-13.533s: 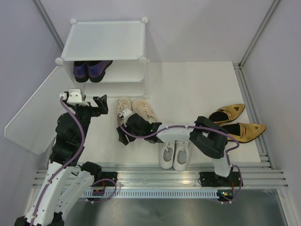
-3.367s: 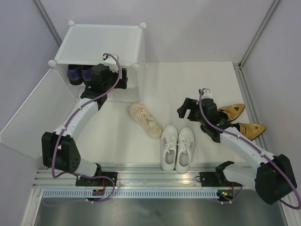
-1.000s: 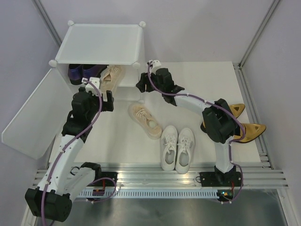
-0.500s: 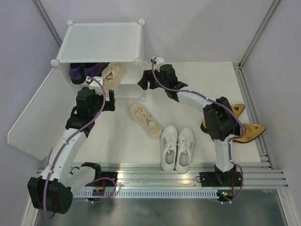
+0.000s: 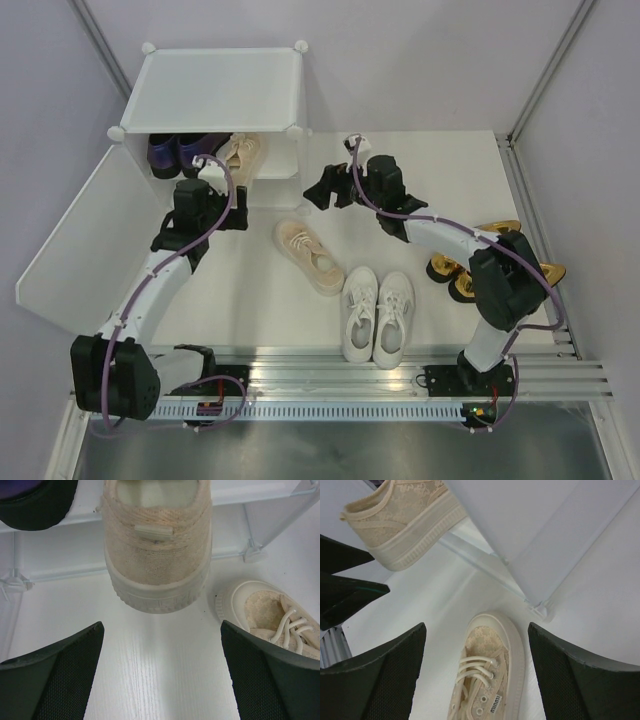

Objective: Place and organize the shoes in the shoe cabinet
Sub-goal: Place the shoe in the shoe cabinet.

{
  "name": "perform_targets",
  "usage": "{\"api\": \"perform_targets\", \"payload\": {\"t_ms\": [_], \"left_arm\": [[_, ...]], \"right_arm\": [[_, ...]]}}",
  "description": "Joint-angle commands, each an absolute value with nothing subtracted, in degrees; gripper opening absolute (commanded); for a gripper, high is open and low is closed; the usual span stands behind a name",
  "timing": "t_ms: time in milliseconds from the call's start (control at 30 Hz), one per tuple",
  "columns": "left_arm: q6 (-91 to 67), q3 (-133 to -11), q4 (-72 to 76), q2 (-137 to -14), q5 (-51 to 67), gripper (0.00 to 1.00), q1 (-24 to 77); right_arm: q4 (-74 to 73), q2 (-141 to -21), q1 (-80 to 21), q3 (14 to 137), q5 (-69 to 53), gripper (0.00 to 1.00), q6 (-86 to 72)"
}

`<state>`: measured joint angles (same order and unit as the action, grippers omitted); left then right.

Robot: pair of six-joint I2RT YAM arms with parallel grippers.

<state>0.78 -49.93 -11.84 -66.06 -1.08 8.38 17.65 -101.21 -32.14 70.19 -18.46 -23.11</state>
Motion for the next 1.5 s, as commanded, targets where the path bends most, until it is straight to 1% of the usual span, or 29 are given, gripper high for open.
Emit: {"api": "perform_targets", "payload": {"t_ms": [0,167,367,500,667,767,800,867,900,967,1000,1033,1067,1100,1167,1467], "left_arm": [[-0.3,-54.1,-7.9,-68.2,-1.2,0.99,8.1],[-0.4,-54.9,-4.0,-70.0,-0.6,0.98,8.2],[1.4,-54.6,-0.8,-74.0,-0.4,0.93,8.0],[1.2,-55.1,1.8,-75.1,1.2,0.91,8.0],[1.2,-56.8,1.8,-75.9,1.0,0.83,8.0],[1.0,-56.8,1.8,-75.6,1.1,0.67,8.0],[0.8,-56.5,1.8,-75.5,0.8,0.56,8.0],[0.5,-56.3,1.8,-75.0,0.6,0.45,8.0],[0.5,-56.0,1.8,-74.8,0.5,0.35,8.1],[0.6,-55.9,1.9,-74.1,0.4,0.28,8.1],[0.5,-55.8,2.0,-73.7,0.4,0.22,8.1],[0.5,-55.9,2.4,-73.3,0.4,0.19,8.1],[-1.0,-56.0,2.6,-73.2,0.3,0.12,8.1],[-1.1,-56.2,2.9,-73.2,0.2,0.09,8.1],[-2.0,-56.7,4.2,-73.4,0.3,0.02,8.1],[-4.6,-61.4,8.2,-78.0,1.8,0.02,8.1]], "right_arm": [[24.8,-96.8,-32.3,65.7,-21.0,0.86,-26.5],[23.8,-92.7,-32.3,60.8,-20.0,0.86,-25.5],[22.6,-87.1,-32.2,55.1,-19.1,0.85,-25.4],[22.0,-84.2,-32.2,51.9,-18.2,0.85,-24.9],[18.8,-81.9,-32.3,50.1,-16.6,0.84,-23.6],[17.8,-80.7,-32.2,49.6,-16.1,0.83,-23.5],[17.2,-80.2,-32.3,49.6,-15.9,0.83,-23.2],[15.9,-79.5,-32.2,49.7,-15.2,0.83,-22.6],[15.5,-79.3,-32.2,49.7,-14.9,0.83,-22.4],[14.9,-78.7,-32.3,49.5,-14.9,0.82,-22.4],[14.8,-78.4,-32.3,49.3,-15.1,0.82,-22.4],[14.9,-78.1,-32.2,49.0,-15.1,0.82,-22.7],[14.9,-78.0,-32.2,48.8,-15.3,0.82,-22.9],[14.9,-77.9,-32.3,48.7,-15.3,0.81,-22.9],[14.8,-77.7,-32.3,48.3,-15.6,0.81,-23.3],[14.9,-78.2,-32.3,47.7,-16.9,0.79,-24.5]]}}
